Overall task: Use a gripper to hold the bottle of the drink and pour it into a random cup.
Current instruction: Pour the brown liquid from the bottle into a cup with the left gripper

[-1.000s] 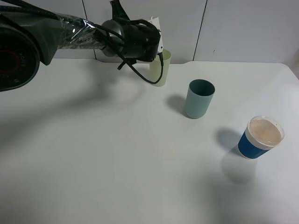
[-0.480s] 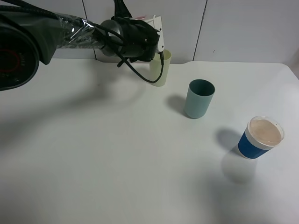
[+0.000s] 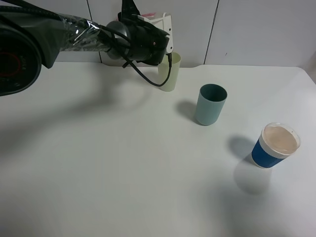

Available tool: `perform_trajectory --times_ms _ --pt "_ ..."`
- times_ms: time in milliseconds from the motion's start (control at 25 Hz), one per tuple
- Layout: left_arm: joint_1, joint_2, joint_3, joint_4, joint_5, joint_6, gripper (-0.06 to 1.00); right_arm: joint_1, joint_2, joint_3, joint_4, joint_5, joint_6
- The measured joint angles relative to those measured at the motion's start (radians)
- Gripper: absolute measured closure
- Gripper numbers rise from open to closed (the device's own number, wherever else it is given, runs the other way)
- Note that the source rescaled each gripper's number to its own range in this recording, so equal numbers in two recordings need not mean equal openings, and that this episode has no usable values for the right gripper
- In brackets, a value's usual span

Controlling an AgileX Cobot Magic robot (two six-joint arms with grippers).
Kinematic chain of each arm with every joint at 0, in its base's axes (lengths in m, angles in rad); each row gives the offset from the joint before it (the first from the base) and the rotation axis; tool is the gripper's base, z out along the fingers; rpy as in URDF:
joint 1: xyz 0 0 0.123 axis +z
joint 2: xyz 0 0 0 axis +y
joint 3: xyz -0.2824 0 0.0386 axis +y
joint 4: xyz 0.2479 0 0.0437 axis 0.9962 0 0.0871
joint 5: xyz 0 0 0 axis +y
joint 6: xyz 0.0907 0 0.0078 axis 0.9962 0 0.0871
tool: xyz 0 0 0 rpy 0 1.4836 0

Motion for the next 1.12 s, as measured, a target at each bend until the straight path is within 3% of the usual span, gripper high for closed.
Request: perform_trajectory --times_ms 1120 --pt "0.0 0.0 0.0 0.063 0.069 0.045 0.94 0.0 0.0 0.0 -0.024 0.0 0.025"
